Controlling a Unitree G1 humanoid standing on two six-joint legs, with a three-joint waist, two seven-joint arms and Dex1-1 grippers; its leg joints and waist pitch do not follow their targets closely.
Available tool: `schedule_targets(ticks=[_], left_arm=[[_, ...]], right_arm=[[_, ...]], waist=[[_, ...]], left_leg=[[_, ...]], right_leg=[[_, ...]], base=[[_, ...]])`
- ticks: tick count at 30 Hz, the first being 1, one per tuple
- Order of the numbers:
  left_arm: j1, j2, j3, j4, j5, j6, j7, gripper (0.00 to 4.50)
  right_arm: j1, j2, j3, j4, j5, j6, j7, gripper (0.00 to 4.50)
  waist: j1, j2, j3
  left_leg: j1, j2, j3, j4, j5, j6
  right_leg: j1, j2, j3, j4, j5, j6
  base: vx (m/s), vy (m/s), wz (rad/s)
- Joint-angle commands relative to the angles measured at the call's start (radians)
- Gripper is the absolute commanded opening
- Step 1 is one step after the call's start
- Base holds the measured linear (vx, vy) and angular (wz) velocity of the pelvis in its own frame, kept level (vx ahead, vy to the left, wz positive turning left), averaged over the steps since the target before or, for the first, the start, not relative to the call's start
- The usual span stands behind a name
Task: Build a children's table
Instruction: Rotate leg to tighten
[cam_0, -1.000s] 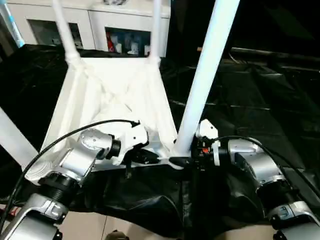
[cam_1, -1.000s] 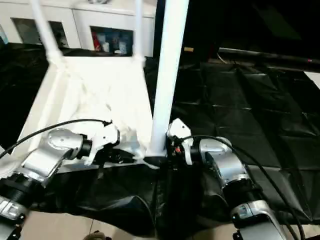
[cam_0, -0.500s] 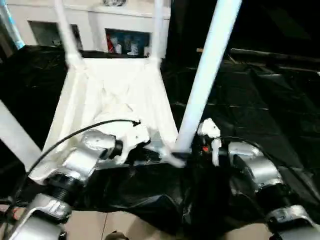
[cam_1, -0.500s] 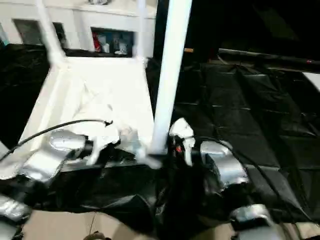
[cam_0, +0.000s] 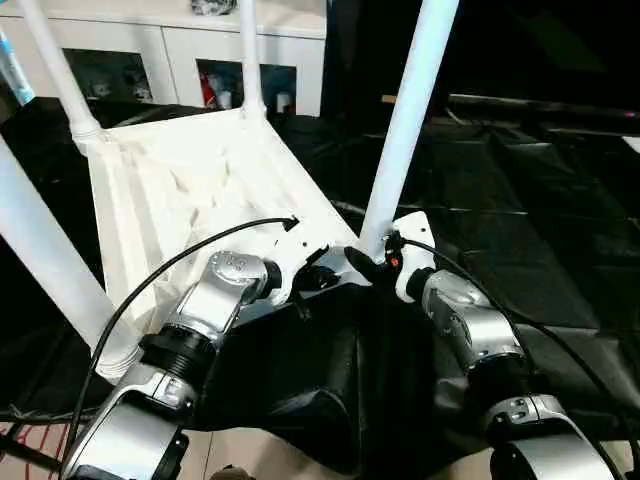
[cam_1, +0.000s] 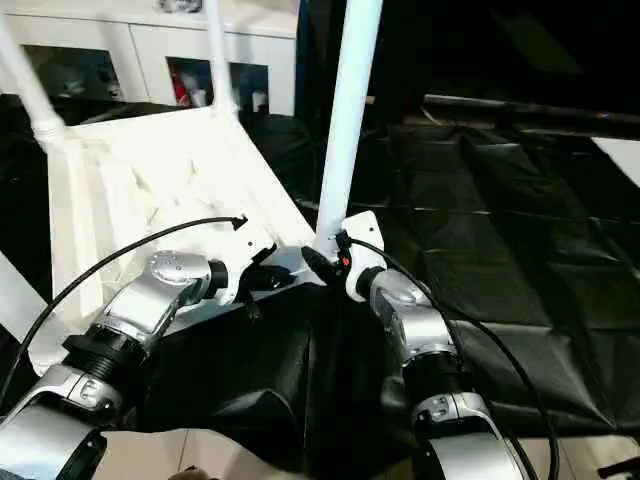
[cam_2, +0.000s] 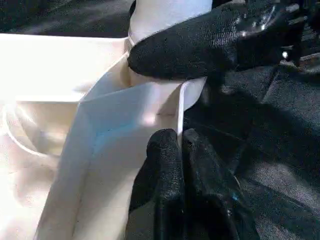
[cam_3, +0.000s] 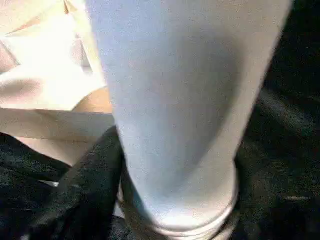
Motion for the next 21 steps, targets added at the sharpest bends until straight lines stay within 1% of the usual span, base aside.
schedule_targets(ticks=[1, 2, 3, 4, 5, 6, 8, 9, 10, 11, 12, 13, 14, 15, 16, 17, 19, 21], left_arm=[[-0.031, -0.048, -0.005, -0.055, -0.030, -0.058, 0.015, 0.00], [-0.018, -0.035, -0.010, -0.069, -0.032, -0.068, -0.012, 0.00], [-0.010, -0.028, -0.011, -0.076, -0.032, -0.072, -0.026, 0.00], [-0.001, -0.018, -0.014, -0.086, -0.035, -0.080, -0.047, 0.00], [-0.001, -0.018, -0.014, -0.086, -0.035, -0.080, -0.047, 0.00], [0.017, 0.003, -0.022, -0.108, -0.040, -0.090, -0.087, 0.00], [0.036, 0.025, -0.030, -0.131, -0.051, -0.102, -0.135, 0.00], [0.052, 0.046, -0.036, -0.154, -0.063, -0.113, -0.181, 0.00], [0.052, 0.046, -0.036, -0.154, -0.063, -0.113, -0.181, 0.00], [0.059, 0.058, -0.040, -0.163, -0.067, -0.115, -0.202, 0.00], [0.066, 0.074, -0.044, -0.173, -0.070, -0.122, -0.228, 0.00], [0.070, 0.082, -0.046, -0.178, -0.072, -0.125, -0.243, 0.00], [0.072, 0.087, -0.048, -0.182, -0.073, -0.126, -0.252, 0.00], [0.083, 0.110, -0.050, -0.197, -0.080, -0.134, -0.292, 0.00], [0.088, 0.120, -0.050, -0.207, -0.086, -0.132, -0.313, 0.00], [0.088, 0.120, -0.050, -0.207, -0.086, -0.132, -0.313, 0.00], [0.101, 0.147, -0.054, -0.231, -0.093, -0.128, -0.363, 0.00], [0.114, 0.169, -0.057, -0.251, -0.099, -0.124, -0.406, 0.00]], right_arm=[[0.004, 0.096, 0.102, -0.008, 0.042, 0.015, 0.152, 3.57], [0.011, 0.078, 0.110, -0.026, 0.042, 0.022, 0.187, 3.74], [0.015, 0.067, 0.117, -0.038, 0.038, 0.027, 0.205, 3.83], [0.021, 0.051, 0.125, -0.052, 0.038, 0.030, 0.233, 3.88], [0.021, 0.051, 0.125, -0.052, 0.038, 0.030, 0.233, 3.88], [0.031, 0.013, 0.136, -0.076, 0.046, 0.039, 0.303, 3.97], [0.043, -0.031, 0.148, -0.101, 0.059, 0.045, 0.382, 3.97], [0.053, -0.067, 0.156, -0.124, 0.074, 0.061, 0.444, 3.97], [0.053, -0.067, 0.156, -0.124, 0.074, 0.061, 0.444, 3.97], [0.058, -0.087, 0.159, -0.135, 0.081, 0.068, 0.481, 3.97], [0.065, -0.112, 0.164, -0.150, 0.087, 0.077, 0.525, 3.97], [0.068, -0.125, 0.166, -0.158, 0.088, 0.082, 0.550, 3.97], [0.071, -0.133, 0.167, -0.162, 0.089, 0.084, 0.565, 3.97], [0.079, -0.168, 0.171, -0.177, 0.091, 0.093, 0.625, 3.97], [0.081, -0.182, 0.173, -0.180, 0.091, 0.100, 0.648, 3.97], [0.081, -0.182, 0.173, -0.180, 0.091, 0.100, 0.648, 3.97], [0.082, -0.209, 0.179, -0.181, 0.090, 0.104, 0.680, 3.63], [0.079, -0.222, 0.181, -0.180, 0.092, 0.106, 0.695, 3.60]], waist=[[0.004, 0.000, -0.071], [0.004, -0.002, -0.071], [0.002, 0.000, -0.070], [0.002, -0.003, -0.069], [0.002, -0.001, -0.069], [0.002, -0.002, -0.069], [0.005, -0.003, -0.069], [0.006, -0.003, -0.067], [0.006, -0.003, -0.067], [0.004, -0.003, -0.067], [0.006, -0.002, -0.067], [0.008, -0.002, -0.067], [0.009, -0.005, -0.066], [0.012, -0.005, -0.065], [0.016, -0.005, -0.067], [0.017, -0.005, -0.067], [0.021, -0.005, -0.066], [0.024, -0.002, -0.066]], left_leg=[[-0.003, 0.028, -0.005, -0.063, -0.162, 0.045], [-0.003, 0.029, -0.005, -0.064, -0.165, 0.046], [-0.004, 0.030, -0.006, -0.065, -0.174, 0.044], [-0.003, 0.030, -0.005, -0.065, -0.178, 0.044], [-0.004, 0.030, -0.006, -0.065, -0.183, 0.046], [-0.003, 0.030, -0.006, -0.065, -0.185, 0.045], [-0.002, 0.032, -0.006, -0.065, -0.184, 0.051], [-0.003, 0.032, -0.006, -0.065, -0.181, 0.058], [-0.003, 0.032, -0.006, -0.065, -0.181, 0.058], [-0.003, 0.033, -0.005, -0.065, -0.181, 0.059], [-0.001, 0.032, -0.004, -0.064, -0.187, 0.059], [0.000, 0.032, -0.004, -0.065, -0.191, 0.058], [0.000, 0.033, -0.004, -0.065, -0.191, 0.058], [0.000, 0.034, -0.004, -0.065, -0.193, 0.057], [0.000, 0.034, -0.005, -0.065, -0.188, 0.058], [-0.001, 0.035, -0.005, -0.065, -0.186, 0.059], [0.001, 0.035, -0.003, -0.065, -0.186, 0.056], [0.001, 0.036, -0.004, -0.066, -0.183, 0.052]], right_leg=[[0.060, -0.074, 0.069, -0.079, -0.325, -0.102], [0.061, -0.074, 0.068, -0.079, -0.330, -0.102], [0.061, -0.075, 0.069, -0.079, -0.343, -0.101], [0.060, -0.075, 0.068, -0.081, -0.350, -0.099], [0.061, -0.076, 0.070, -0.081, -0.354, -0.096], [0.061, -0.076, 0.069, -0.082, -0.360, -0.094], [0.062, -0.077, 0.070, -0.081, -0.359, -0.094], [0.063, -0.076, 0.071, -0.082, -0.352, -0.095], [0.063, -0.076, 0.071, -0.082, -0.352, -0.095], [0.060, -0.075, 0.071, -0.079, -0.348, -0.101], [0.059, -0.075, 0.070, -0.083, -0.363, -0.100], [0.060, -0.076, 0.071, -0.083, -0.372, -0.100], [0.059, -0.076, 0.071, -0.084, -0.376, -0.099], [0.058, -0.077, 0.071, -0.085, -0.384, -0.097], [0.060, -0.076, 0.071, -0.081, -0.373, -0.100], [0.059, -0.076, 0.071, -0.080, -0.367, -0.101], [0.057, -0.077, 0.072, -0.081, -0.373, -0.104], [0.057, -0.076, 0.072, -0.079, -0.365, -0.110]], base=[[0.000, 0.000, 0.00], [0.000, 0.000, 0.00], [0.000, 0.000, 0.00], [0.000, 0.000, 0.00], [0.000, 0.000, 0.00], [0.000, 0.000, 0.00], [0.000, 0.000, 0.00], [0.000, 0.000, 0.00], [0.000, 0.000, 0.00], [0.000, 0.000, 0.00], [0.000, 0.000, 0.00], [0.000, 0.000, 0.00], [0.000, 0.000, 0.00], [0.000, 0.000, 0.00], [0.000, 0.000, 0.00], [0.000, 0.000, 0.00], [0.000, 0.000, 0.00], [0.000, 0.000, 0.00]])
